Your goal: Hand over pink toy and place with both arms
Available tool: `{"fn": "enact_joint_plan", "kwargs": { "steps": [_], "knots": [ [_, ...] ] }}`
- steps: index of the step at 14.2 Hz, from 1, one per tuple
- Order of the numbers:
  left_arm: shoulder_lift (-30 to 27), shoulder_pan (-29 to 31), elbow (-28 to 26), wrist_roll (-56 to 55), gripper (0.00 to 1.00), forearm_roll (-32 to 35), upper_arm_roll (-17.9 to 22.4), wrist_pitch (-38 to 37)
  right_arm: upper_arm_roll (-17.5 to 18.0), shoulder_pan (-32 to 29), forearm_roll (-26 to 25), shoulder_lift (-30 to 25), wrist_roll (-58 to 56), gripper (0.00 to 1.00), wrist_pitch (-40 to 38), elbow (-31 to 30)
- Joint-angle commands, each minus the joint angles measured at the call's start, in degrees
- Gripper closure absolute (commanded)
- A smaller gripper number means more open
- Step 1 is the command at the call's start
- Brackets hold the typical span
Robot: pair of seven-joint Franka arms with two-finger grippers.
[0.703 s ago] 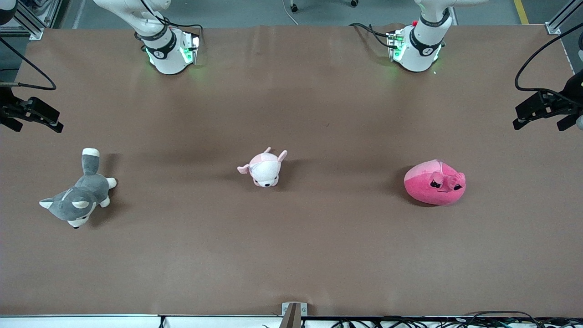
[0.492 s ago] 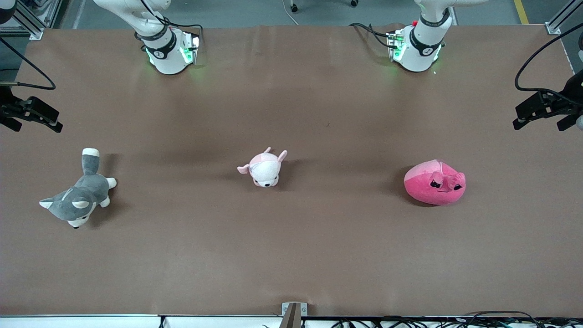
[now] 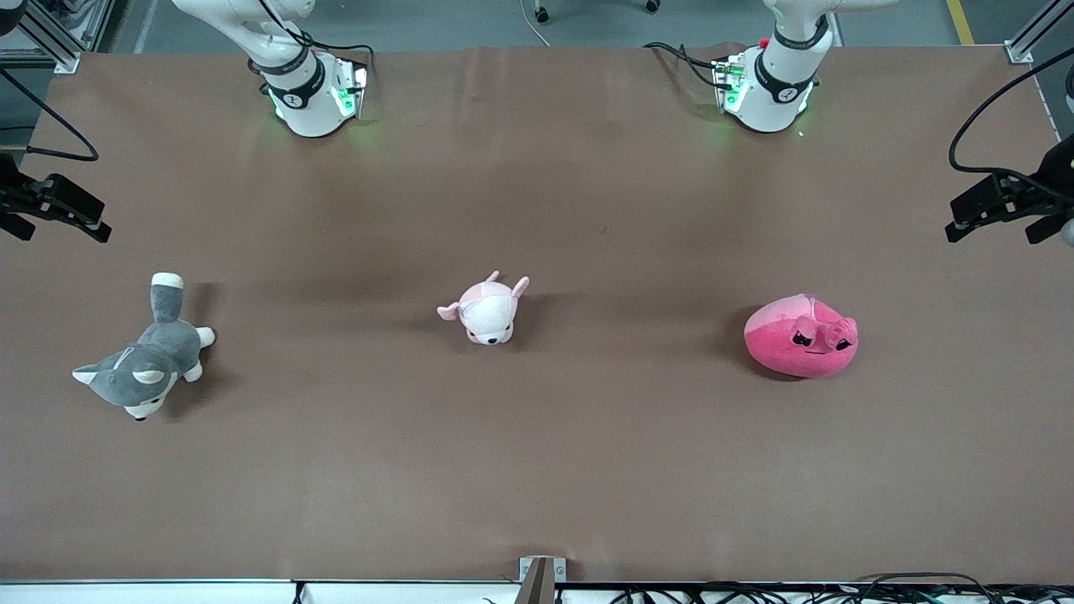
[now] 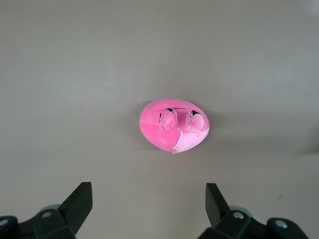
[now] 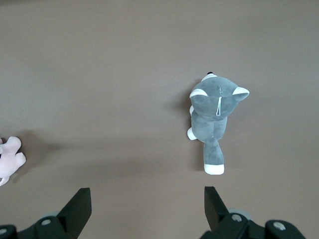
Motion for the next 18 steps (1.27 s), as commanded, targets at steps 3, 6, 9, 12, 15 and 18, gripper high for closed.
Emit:
{"fn": "enact_joint_plan", "kwargs": {
  "steps": [3,6,9,12,15,18],
  "knots": [
    [7.67,0.86,0.7,-1.03,0.0,0.42,0.18,-0.25,0.07,0.03,-0.47,-1.13,-0.05,0.0,0.42,-0.69],
    [13.83,0.68,0.52,-4.27,0.0,0.42,0.18,3.26,0.07,-0.15,-0.47,-1.13,0.21,0.0,0.51,-0.6],
    [17.88,0.24,-1.05,-7.45,0.0,0.42,0.09,7.21,0.07,-0.15,-0.47,-1.22,0.22,0.0,2.09,-0.86],
    [19.82,0.15,-4.48,-7.63,0.0,0.16,-0.17,13.19,0.07,-0.15,-0.47,-1.22,0.3,0.0,4.2,-1.39],
    [19.82,0.06,-6.94,-7.63,0.0,-3.61,-0.17,16.36,0.16,0.03,-0.47,-2.09,0.39,0.0,4.9,-3.67],
    [19.56,-0.11,-9.05,-7.63,0.03,-4.94,-0.26,16.81,0.16,-0.06,-0.47,-2.97,0.39,0.0,5.17,-4.64]
  ]
}}
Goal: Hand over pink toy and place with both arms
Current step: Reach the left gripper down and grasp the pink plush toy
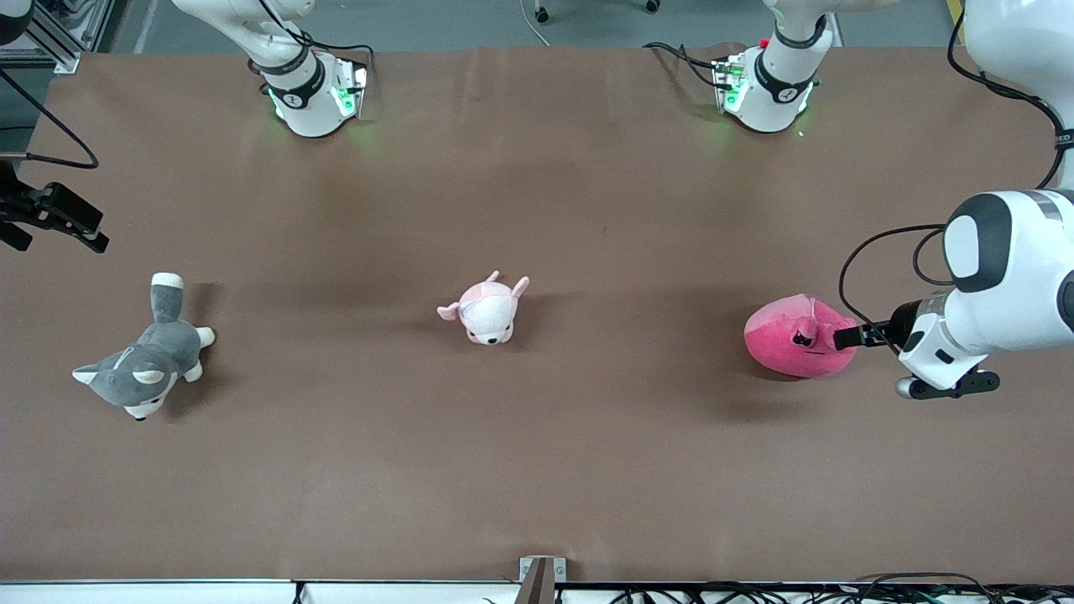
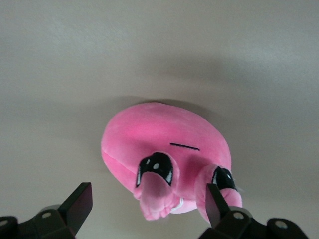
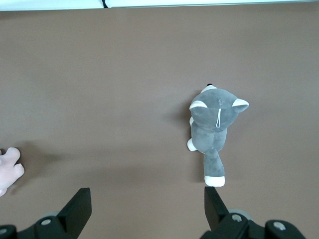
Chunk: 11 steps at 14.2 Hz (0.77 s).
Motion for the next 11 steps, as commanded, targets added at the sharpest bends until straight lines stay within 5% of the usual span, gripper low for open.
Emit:
{"fn": "enact_joint_plan", "kwargs": {
  "steps": [1,9,11],
  "knots": [
    [-1.56,-0.35,-3.24,-0.78,0.08,-0.91,0.17,1.72,0.17,0.03,-0.46,-2.81,0.39,0.0,1.92,-3.0],
    [-1.55,-0.44,-4.92,-1.92,0.81,-0.91,-0.71,6.12,0.17,-0.06,-0.54,-7.65,0.3,0.0,5.09,-9.6],
    [-1.64,-0.35,-5.44,-1.92,0.87,-1.0,-0.97,6.03,0.08,-0.15,-0.46,-7.38,0.47,0.0,2.55,-8.63]
  ]
}}
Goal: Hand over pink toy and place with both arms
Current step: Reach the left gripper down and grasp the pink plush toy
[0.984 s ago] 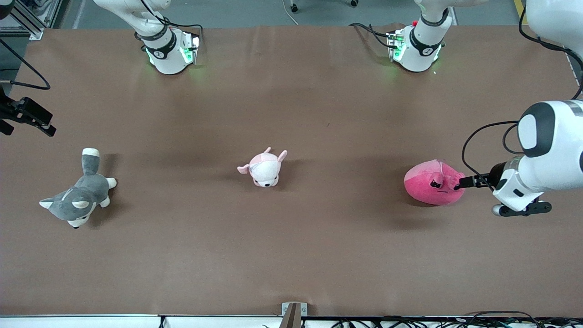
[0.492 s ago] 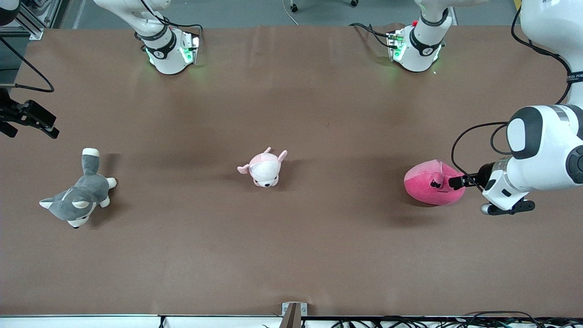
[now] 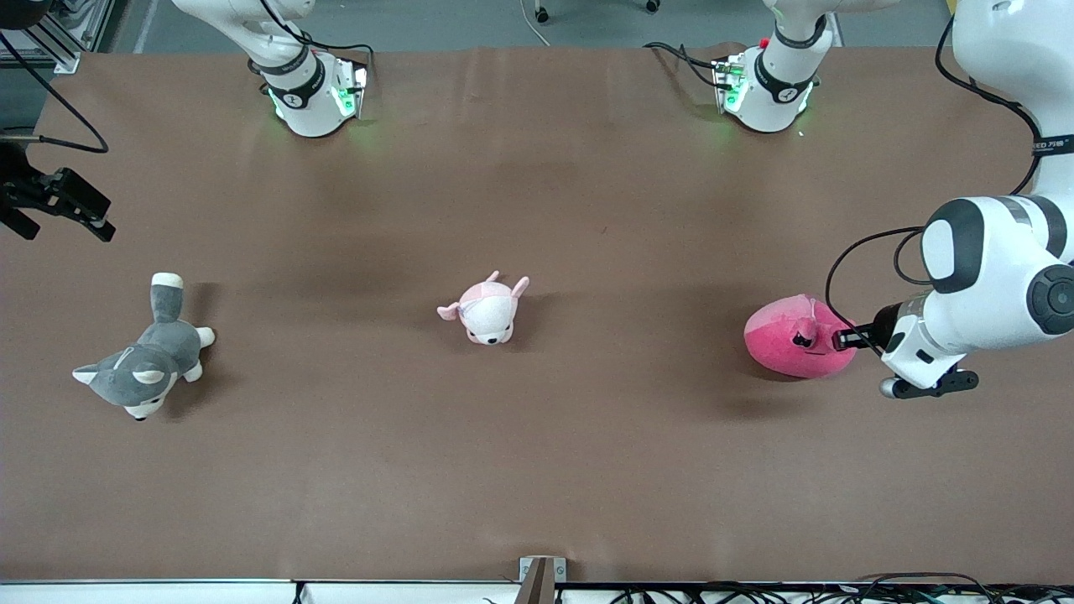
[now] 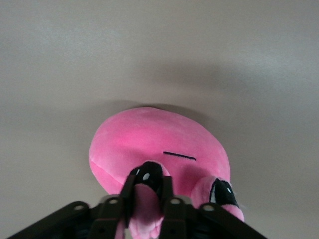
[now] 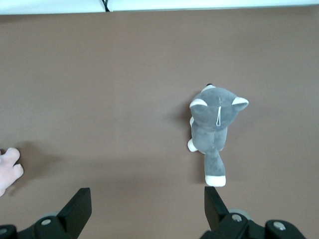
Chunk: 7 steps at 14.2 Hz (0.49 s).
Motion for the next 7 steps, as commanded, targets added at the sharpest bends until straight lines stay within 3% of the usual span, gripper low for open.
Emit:
{"fn": "enact_joint_plan", "kwargs": {
  "steps": [1,3,7],
  "knots": [
    [-1.54,-0.12,-2.1,-0.67,0.87,-0.81,-0.22,0.91,0.18,-0.06,-0.54,-1.36,0.38,0.0,-0.6,-0.09],
    [-1.81,-0.12,-2.54,-0.76,1.0,-0.81,-0.22,0.91,0.09,-0.15,-0.54,-0.57,0.38,0.0,-0.6,0.89],
    [-4.79,-0.12,-1.66,-5.75,1.0,-0.81,-2.5,-0.85,0.0,-0.5,-0.19,0.22,0.12,0.0,-1.39,1.85]
  ]
}}
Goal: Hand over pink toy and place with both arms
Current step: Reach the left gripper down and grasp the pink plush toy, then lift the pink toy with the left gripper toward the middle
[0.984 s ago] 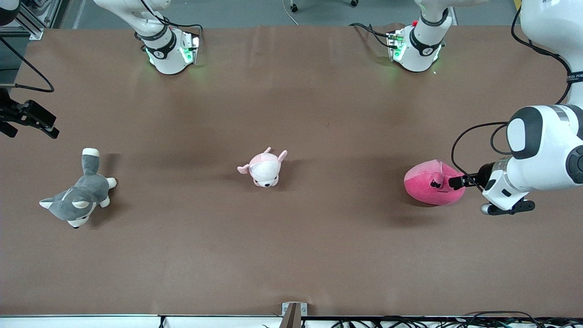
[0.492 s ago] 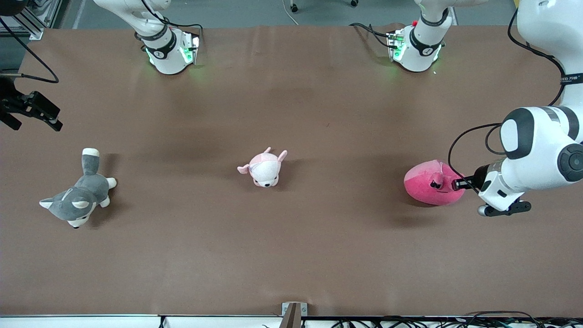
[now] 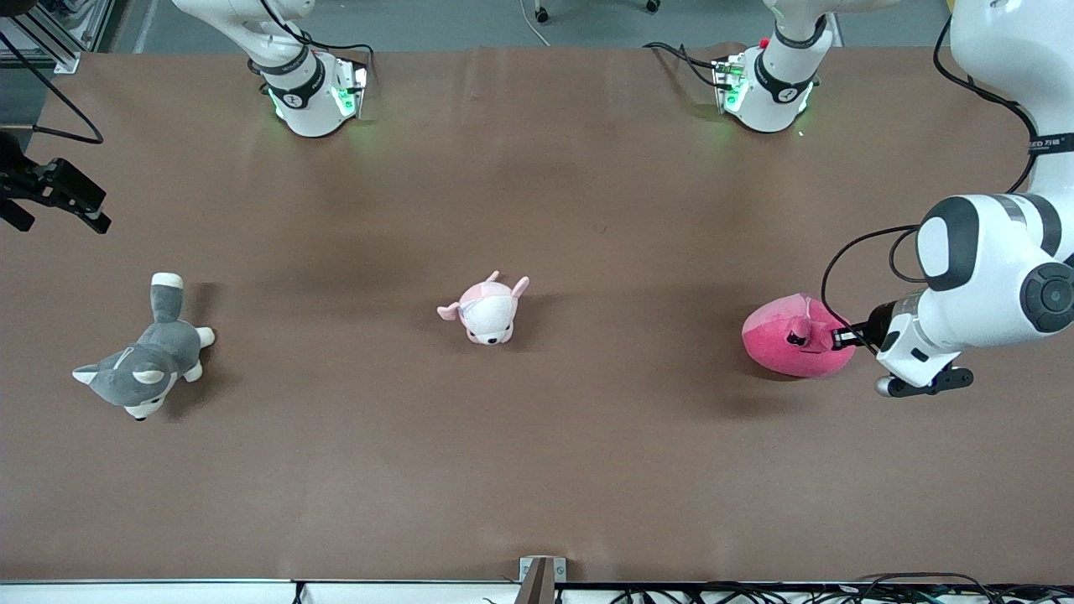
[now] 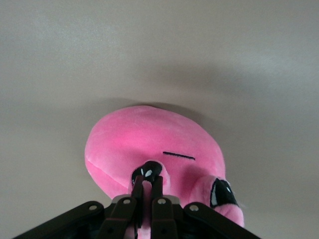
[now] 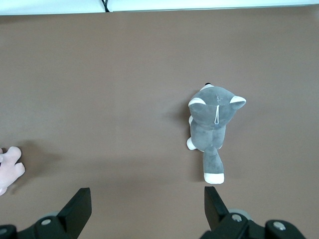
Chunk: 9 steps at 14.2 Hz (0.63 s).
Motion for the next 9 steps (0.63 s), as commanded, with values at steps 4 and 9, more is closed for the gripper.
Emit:
{"fn": "enact_joint_plan", "kwargs": {
  "steps": [4,9],
  "knots": [
    [-5.03,0.03,7.04,-13.69,1.0,-2.06,-8.24,-9.13,0.28,0.08,0.28,2.6,-0.07,0.0,-1.34,1.51],
    [-5.21,-0.41,17.43,-33.98,1.0,-5.85,-20.09,-12.32,0.28,2.28,6.58,4.71,0.02,0.08,-2.92,2.3]
  ]
}}
